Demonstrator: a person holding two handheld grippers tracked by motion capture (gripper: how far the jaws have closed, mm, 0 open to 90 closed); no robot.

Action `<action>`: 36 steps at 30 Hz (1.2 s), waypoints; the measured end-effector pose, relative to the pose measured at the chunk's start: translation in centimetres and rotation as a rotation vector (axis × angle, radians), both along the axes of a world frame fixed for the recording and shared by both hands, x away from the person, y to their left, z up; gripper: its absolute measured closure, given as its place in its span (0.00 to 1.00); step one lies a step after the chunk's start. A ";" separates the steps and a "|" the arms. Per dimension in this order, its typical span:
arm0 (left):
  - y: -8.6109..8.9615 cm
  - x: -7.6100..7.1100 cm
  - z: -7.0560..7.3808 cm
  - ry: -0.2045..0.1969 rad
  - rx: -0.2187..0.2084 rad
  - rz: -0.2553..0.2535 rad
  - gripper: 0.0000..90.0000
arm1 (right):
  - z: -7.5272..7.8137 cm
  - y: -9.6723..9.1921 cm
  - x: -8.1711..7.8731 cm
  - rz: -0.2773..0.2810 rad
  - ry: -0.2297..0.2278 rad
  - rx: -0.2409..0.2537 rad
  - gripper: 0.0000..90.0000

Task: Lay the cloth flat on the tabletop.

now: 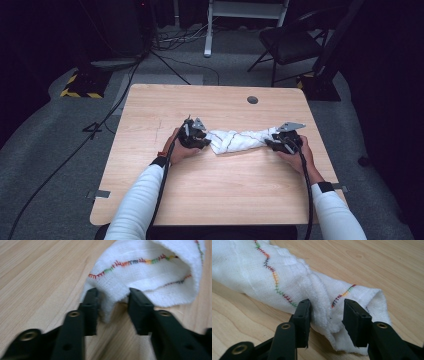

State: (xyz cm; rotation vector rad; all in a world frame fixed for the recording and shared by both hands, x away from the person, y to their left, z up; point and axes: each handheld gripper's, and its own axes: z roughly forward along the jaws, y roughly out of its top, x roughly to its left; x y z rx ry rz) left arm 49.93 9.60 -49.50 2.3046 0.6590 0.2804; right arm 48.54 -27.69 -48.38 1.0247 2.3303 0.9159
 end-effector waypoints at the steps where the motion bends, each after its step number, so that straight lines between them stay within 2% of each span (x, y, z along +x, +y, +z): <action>1: 0.0 0.0 0.0 0.000 0.000 0.000 0.84 | 0.0 0.0 0.0 0.000 0.000 0.000 0.63; 2: 0.0 -0.5 0.2 -0.009 0.027 -0.031 0.90 | 0.1 0.0 0.0 -0.006 -0.003 0.003 0.60; 3: 0.0 -0.5 0.2 -0.009 0.027 -0.031 0.93 | 0.1 0.0 0.0 -0.006 -0.003 0.003 0.60; 4: 0.1 -0.9 0.3 -0.006 0.019 -0.063 0.95 | 0.3 -0.1 -0.1 -0.005 -0.007 0.001 0.60; 8: 0.3 -1.7 0.6 -0.003 0.018 -0.077 0.97 | 0.5 -0.2 -0.2 -0.008 -0.015 0.009 0.57; 10: 1.0 -2.8 1.1 0.002 0.023 -0.081 0.97 | 0.8 -0.3 -0.3 -0.005 -0.023 0.024 0.57; 12: 1.5 -3.6 1.4 0.009 0.008 -0.082 0.97 | 1.4 -0.3 -0.6 0.001 -0.035 0.036 0.53; 15: 2.0 -5.0 1.7 0.010 0.019 -0.101 0.97 | 2.3 0.2 -1.2 0.018 -0.057 0.057 0.52; 18: 2.2 -6.4 1.6 0.012 0.039 -0.132 0.97 | 2.9 1.3 -2.0 0.066 -0.064 0.078 0.53; 20: 2.2 -7.4 1.6 0.018 0.034 -0.150 0.97 | 3.1 2.3 -2.5 0.104 -0.060 0.092 0.53; 21: 2.2 -7.4 1.6 0.018 0.034 -0.150 0.97 | 3.2 2.9 -2.8 0.126 -0.059 0.091 0.53; 22: 2.1 -8.6 1.6 0.013 0.046 -0.179 0.97 | 3.2 3.5 -3.1 0.148 -0.057 0.088 0.53; 23: 2.1 -8.6 1.6 0.013 0.046 -0.179 0.97 | 3.2 3.5 -3.1 0.148 -0.057 0.088 0.53; 24: 1.9 -9.6 1.7 0.015 0.042 -0.195 0.97 | 3.3 4.7 -3.7 0.188 -0.055 0.087 0.53; 27: 1.6 -11.0 1.6 0.028 0.034 -0.223 0.97 | 3.2 6.4 -4.4 0.240 -0.050 0.072 0.53; 28: 1.6 -11.0 1.6 0.028 0.034 -0.223 0.97 | 3.2 6.4 -4.4 0.240 -0.050 0.072 0.53; 31: 1.0 -12.3 1.5 0.033 0.041 -0.244 0.97 | 3.1 8.2 -5.3 0.294 -0.040 0.074 0.53; 36: -0.1 -12.9 1.3 0.041 0.051 -0.270 0.97 | 3.1 10.1 -6.0 0.340 -0.044 0.083 0.53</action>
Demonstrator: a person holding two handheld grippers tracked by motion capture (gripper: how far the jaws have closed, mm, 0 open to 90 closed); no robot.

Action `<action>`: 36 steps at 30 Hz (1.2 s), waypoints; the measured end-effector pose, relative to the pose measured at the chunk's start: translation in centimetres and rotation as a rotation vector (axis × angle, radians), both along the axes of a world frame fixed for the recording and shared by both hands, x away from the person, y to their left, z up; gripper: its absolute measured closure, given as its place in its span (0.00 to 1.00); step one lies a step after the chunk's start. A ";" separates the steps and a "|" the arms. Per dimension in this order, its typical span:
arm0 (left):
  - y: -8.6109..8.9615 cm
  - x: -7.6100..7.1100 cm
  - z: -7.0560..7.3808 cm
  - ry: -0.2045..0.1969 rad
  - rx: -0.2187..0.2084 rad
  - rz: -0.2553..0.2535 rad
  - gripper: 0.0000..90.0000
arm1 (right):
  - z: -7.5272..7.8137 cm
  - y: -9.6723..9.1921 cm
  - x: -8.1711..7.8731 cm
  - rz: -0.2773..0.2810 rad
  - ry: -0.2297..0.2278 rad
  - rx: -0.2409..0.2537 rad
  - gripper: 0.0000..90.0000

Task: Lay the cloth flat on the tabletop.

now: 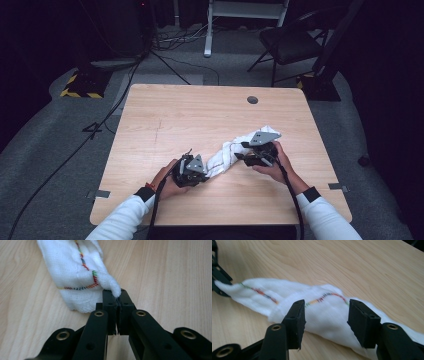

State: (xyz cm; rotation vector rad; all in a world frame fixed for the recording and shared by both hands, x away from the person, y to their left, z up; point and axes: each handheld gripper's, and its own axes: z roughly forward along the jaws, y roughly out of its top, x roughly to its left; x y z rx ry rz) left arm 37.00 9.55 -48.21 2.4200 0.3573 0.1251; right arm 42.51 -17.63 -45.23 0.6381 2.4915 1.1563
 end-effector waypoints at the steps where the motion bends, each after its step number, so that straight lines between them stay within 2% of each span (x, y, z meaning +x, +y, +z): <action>1: -0.3 -0.1 -0.1 0.005 0.004 -0.006 0.97 | 0.0 0.5 -0.2 0.009 0.002 0.003 0.52; 2: -0.8 -0.2 -0.2 0.009 0.015 -0.021 0.97 | -0.1 1.5 -0.5 0.025 0.001 -0.007 0.49; 4: -1.1 -0.2 -0.3 0.010 0.015 -0.029 0.97 | -0.4 2.3 -0.7 0.046 0.001 -0.016 0.47; 5: -1.3 -0.3 -0.4 0.012 0.017 -0.032 0.97 | -0.4 2.3 -0.7 0.046 0.001 -0.016 0.47; 6: -1.5 -0.3 -0.4 0.007 0.024 -0.044 0.97 | -0.7 3.0 -0.9 0.041 -0.006 -0.042 0.44; 8: -1.6 -0.3 -0.4 0.009 0.020 -0.043 0.97 | -0.9 3.3 -0.9 0.039 -0.004 -0.052 0.43; 9: -1.6 -0.3 -0.4 0.013 0.017 -0.044 0.97 | -1.3 3.7 -0.7 0.031 -0.012 -0.084 0.42; 10: -1.6 -0.3 -0.4 0.013 0.017 -0.044 0.97 | -1.3 3.7 -0.7 0.031 -0.012 -0.084 0.42; 12: -1.5 -0.2 -0.4 0.014 0.012 -0.047 0.97 | -1.8 3.9 -0.4 0.012 -0.009 -0.116 0.47; 13: -1.4 -0.2 -0.4 0.015 0.009 -0.048 0.97 | -1.8 3.9 -0.4 0.012 -0.009 -0.116 0.47; 14: -1.4 -0.2 -0.4 0.015 0.007 -0.046 0.97 | -2.1 3.8 -0.3 0.004 -0.005 -0.133 0.55; 16: -1.4 -0.2 -0.4 0.014 -0.009 -0.041 0.97 | -2.4 3.5 -0.2 0.003 -0.003 -0.141 0.66; 19: -1.3 -0.1 -0.4 0.012 -0.005 -0.033 0.97 | -2.5 3.3 -0.3 0.017 0.000 -0.149 0.83; 20: -1.3 -0.1 -0.4 0.008 -0.006 -0.036 0.97 | -2.4 3.2 -0.4 0.026 -0.001 -0.157 0.86; 25: -1.1 0.0 -0.4 0.008 -0.004 -0.023 0.97 | -2.1 2.5 -0.7 0.045 -0.004 -0.165 0.93; 29: -0.9 0.2 -0.4 0.007 -0.006 -0.020 0.96 | -1.6 1.1 -1.1 0.031 0.011 -0.133 0.93; 31: -0.9 0.2 -0.4 0.007 -0.011 -0.015 0.91 | -1.0 -0.1 -1.7 0.008 0.009 -0.108 0.93; 33: -0.8 0.4 -0.4 0.008 -0.017 0.030 0.78 | -0.7 -1.0 -2.2 -0.008 0.001 -0.100 0.93; 34: -0.8 0.4 -0.4 0.008 -0.017 0.030 0.76 | -0.7 -1.0 -2.2 -0.008 0.001 -0.100 0.93; 35: -0.8 0.5 -0.3 0.006 -0.035 0.045 0.71 | -0.4 -1.9 -2.7 -0.018 0.001 -0.097 0.93; 36: -0.8 0.5 -0.3 0.006 -0.035 0.045 0.66 | -0.4 -1.9 -2.7 -0.018 0.001 -0.097 0.93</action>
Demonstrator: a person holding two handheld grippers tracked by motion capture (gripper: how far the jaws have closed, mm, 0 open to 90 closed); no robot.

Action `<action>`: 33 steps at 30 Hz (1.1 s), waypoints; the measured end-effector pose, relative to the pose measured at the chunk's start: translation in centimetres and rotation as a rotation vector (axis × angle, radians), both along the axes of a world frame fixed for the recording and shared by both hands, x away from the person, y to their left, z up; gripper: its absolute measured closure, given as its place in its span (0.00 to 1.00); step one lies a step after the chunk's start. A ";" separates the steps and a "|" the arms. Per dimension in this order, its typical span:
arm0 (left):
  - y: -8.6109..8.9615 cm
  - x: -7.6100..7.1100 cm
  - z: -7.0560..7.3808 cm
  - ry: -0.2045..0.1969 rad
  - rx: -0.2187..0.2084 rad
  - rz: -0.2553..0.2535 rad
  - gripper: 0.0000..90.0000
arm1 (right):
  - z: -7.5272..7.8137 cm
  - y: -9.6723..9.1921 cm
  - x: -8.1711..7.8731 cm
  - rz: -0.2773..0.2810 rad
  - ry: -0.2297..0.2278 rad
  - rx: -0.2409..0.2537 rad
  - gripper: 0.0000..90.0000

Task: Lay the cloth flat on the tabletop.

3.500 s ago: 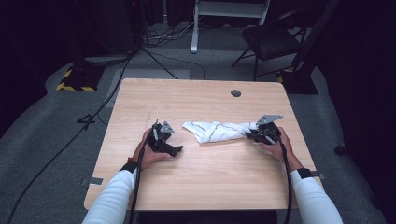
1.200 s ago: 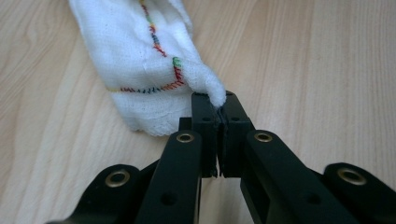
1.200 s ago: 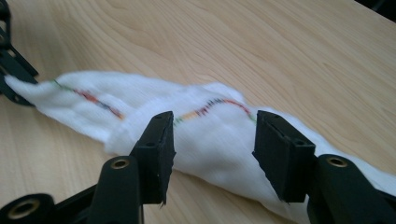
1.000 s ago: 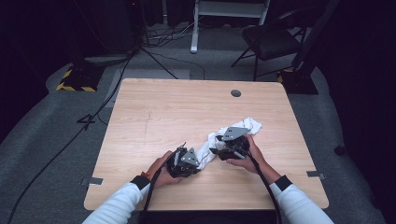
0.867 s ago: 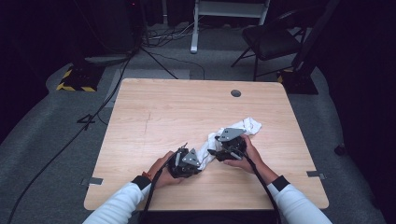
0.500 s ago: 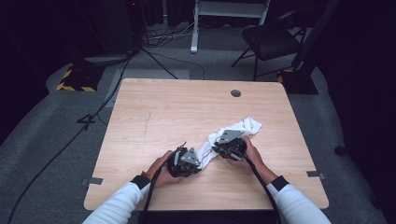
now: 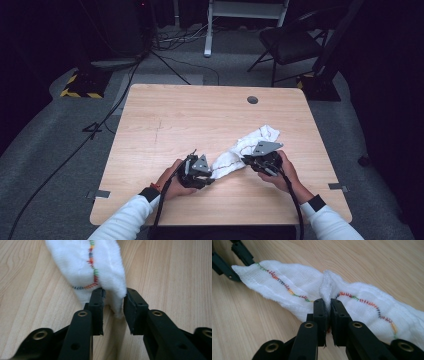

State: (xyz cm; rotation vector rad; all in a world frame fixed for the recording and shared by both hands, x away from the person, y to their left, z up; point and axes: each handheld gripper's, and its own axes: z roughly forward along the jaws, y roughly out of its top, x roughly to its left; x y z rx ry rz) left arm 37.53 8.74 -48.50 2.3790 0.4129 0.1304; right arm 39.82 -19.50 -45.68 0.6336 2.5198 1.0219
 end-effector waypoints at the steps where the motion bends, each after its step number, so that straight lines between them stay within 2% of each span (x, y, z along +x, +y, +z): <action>1: -0.1 0.2 0.2 0.002 -0.007 0.030 0.60 | 0.0 -0.9 -0.4 -0.019 -0.003 -0.005 0.93; 2: -0.1 0.2 0.2 0.002 -0.007 0.030 0.53 | 0.0 -0.9 -0.4 -0.019 -0.003 -0.005 0.93; 3: -0.3 0.5 0.3 0.016 -0.015 0.045 0.48 | -0.1 -1.9 -0.7 -0.030 0.007 -0.011 0.92; 6: -0.4 0.7 0.5 0.015 -0.025 0.058 0.41 | -0.2 -2.9 -1.0 -0.055 0.014 -0.015 0.92; 7: -0.6 0.9 0.6 0.013 -0.025 0.064 0.37 | -0.5 -4.0 -1.2 -0.082 0.023 -0.024 0.92; 9: -0.9 1.0 0.6 0.010 -0.024 0.062 0.36 | -0.6 -4.4 -1.2 -0.090 0.026 -0.032 0.92; 12: -1.2 1.5 0.8 0.015 -0.031 0.057 0.34 | -1.1 -6.0 -1.2 -0.134 0.041 -0.048 0.94; 14: -1.7 1.9 1.4 0.010 -0.052 0.060 0.33 | -1.2 -6.6 -1.2 -0.151 0.045 -0.053 0.94; 15: -1.7 1.9 1.4 0.010 -0.052 0.060 0.33 | -1.2 -6.6 -1.2 -0.151 0.045 -0.053 0.94; 16: -2.0 2.1 1.7 0.009 -0.077 0.063 0.33 | -1.3 -6.9 -1.2 -0.155 0.051 -0.043 0.93; 18: -2.3 2.3 1.8 0.003 -0.071 0.054 0.33 | -1.2 -6.8 -1.2 -0.159 0.044 -0.051 0.92; 19: -2.9 2.5 2.1 -0.008 -0.068 0.042 0.32 | -1.0 -6.7 -1.3 -0.153 0.033 -0.048 0.86; 21: -3.1 2.6 2.3 -0.017 -0.071 0.039 0.31 | -1.0 -6.7 -1.3 -0.155 0.032 -0.051 0.83; 22: -3.4 2.8 2.7 -0.037 -0.081 0.039 0.31 | -0.9 -6.7 -1.3 -0.157 0.036 -0.041 0.78; 23: -3.4 2.8 2.7 -0.037 -0.081 0.039 0.31 | -0.9 -6.7 -1.3 -0.157 0.036 -0.041 0.78; 24: -3.6 3.3 3.2 -0.036 -0.098 0.041 0.31 | -0.9 -6.7 -1.2 -0.165 0.031 -0.038 0.72; 27: -3.8 4.2 3.9 -0.037 -0.119 0.034 0.31 | -0.5 -6.7 -1.3 -0.148 0.027 -0.020 0.64; 30: -4.2 4.8 3.9 -0.031 -0.125 0.053 0.31 | -0.3 -6.6 -1.5 -0.142 0.026 -0.005 0.62; 33: -5.2 6.1 3.2 -0.027 -0.101 0.060 0.31 | 0.0 -6.3 -1.5 -0.138 0.017 0.012 0.56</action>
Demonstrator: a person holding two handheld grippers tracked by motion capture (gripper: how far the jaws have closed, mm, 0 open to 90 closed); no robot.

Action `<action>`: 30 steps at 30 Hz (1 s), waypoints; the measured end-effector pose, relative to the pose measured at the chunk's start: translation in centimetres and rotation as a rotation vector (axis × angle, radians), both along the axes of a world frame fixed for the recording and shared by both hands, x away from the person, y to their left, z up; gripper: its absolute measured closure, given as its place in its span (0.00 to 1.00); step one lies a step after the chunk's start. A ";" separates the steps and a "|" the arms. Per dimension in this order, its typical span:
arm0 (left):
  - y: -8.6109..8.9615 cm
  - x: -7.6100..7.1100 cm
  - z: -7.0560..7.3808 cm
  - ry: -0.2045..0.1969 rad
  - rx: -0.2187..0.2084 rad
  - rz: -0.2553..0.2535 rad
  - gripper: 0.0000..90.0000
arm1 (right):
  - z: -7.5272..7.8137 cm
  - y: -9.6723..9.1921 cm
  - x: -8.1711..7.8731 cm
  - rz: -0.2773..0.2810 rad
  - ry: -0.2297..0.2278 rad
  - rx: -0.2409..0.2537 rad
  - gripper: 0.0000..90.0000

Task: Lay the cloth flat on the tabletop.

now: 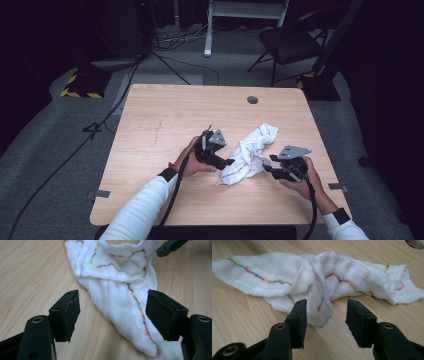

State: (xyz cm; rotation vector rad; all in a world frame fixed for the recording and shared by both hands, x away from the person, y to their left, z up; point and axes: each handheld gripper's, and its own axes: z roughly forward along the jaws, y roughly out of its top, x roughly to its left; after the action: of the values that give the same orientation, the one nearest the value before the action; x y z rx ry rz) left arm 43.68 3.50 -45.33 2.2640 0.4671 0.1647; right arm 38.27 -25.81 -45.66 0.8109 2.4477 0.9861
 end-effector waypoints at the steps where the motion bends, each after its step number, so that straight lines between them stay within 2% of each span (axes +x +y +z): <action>1: -0.3 0.4 -0.2 0.001 0.002 0.000 0.31 | 0.0 0.1 -0.1 0.005 -0.004 0.002 0.55; 3: -0.8 1.1 -0.5 0.015 -0.010 0.016 0.32 | 0.1 0.3 -0.1 0.004 -0.013 0.003 0.53; 5: -1.2 1.4 -0.8 0.015 -0.004 0.027 0.31 | 0.2 0.4 -0.1 -0.001 -0.014 0.007 0.53; 6: -1.8 2.2 -1.2 0.005 0.014 0.046 0.31 | 0.2 0.5 0.0 -0.015 -0.026 0.016 0.52; 8: -2.0 2.6 -1.5 0.014 0.006 0.065 0.31 | 0.2 0.5 0.1 -0.024 -0.028 0.022 0.52; 10: -2.5 4.1 -2.3 0.045 -0.015 0.105 0.31 | 0.2 0.5 0.3 -0.033 -0.039 0.030 0.53; 15: -3.2 5.3 -3.0 0.080 -0.054 0.119 0.29 | 0.1 0.9 0.5 -0.026 -0.053 0.014 0.57; 16: -3.5 5.6 -3.2 0.092 -0.074 0.106 0.29 | -0.1 1.0 0.5 -0.021 -0.056 0.010 0.67; 17: -3.7 5.6 -3.3 0.095 -0.077 0.109 0.29 | -0.1 0.9 0.6 -0.019 -0.058 0.003 0.72; 18: -3.7 5.6 -3.3 0.095 -0.077 0.109 0.29 | -0.1 0.9 0.6 -0.019 -0.058 0.003 0.72; 20: -4.2 5.8 -3.4 0.093 -0.064 0.113 0.29 | -0.2 0.6 0.7 -0.014 -0.053 -0.002 0.85; 21: -4.4 5.8 -3.5 0.091 -0.053 0.111 0.31 | -0.2 0.4 0.6 -0.015 -0.054 -0.002 0.87; 22: -4.8 6.0 -3.6 0.084 -0.029 0.120 0.34 | -0.2 0.3 0.6 -0.011 -0.055 0.001 0.90; 24: -4.9 6.0 -3.7 0.090 -0.029 0.115 0.42 | -0.2 0.3 0.6 -0.007 -0.057 0.002 0.91; 25: -4.9 6.1 -3.8 0.085 -0.031 0.084 0.55 | -0.1 0.1 0.5 -0.003 -0.061 -0.002 0.94; 26: -4.9 6.1 -3.8 0.085 -0.031 0.084 0.64 | -0.1 0.1 0.5 -0.003 -0.061 -0.002 0.94; 27: -4.9 6.0 -3.8 0.076 -0.028 0.074 0.64 | -0.1 0.1 0.5 -0.001 -0.063 -0.003 0.95; 30: -5.1 5.8 -3.7 0.050 -0.007 0.047 0.84 | -0.2 0.0 0.5 0.002 -0.061 -0.006 0.96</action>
State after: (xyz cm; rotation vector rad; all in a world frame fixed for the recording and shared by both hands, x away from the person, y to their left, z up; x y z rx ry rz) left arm 49.44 -1.55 -49.00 2.2553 0.5467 0.1303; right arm 38.77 -25.79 -45.83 0.7647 2.3989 0.9897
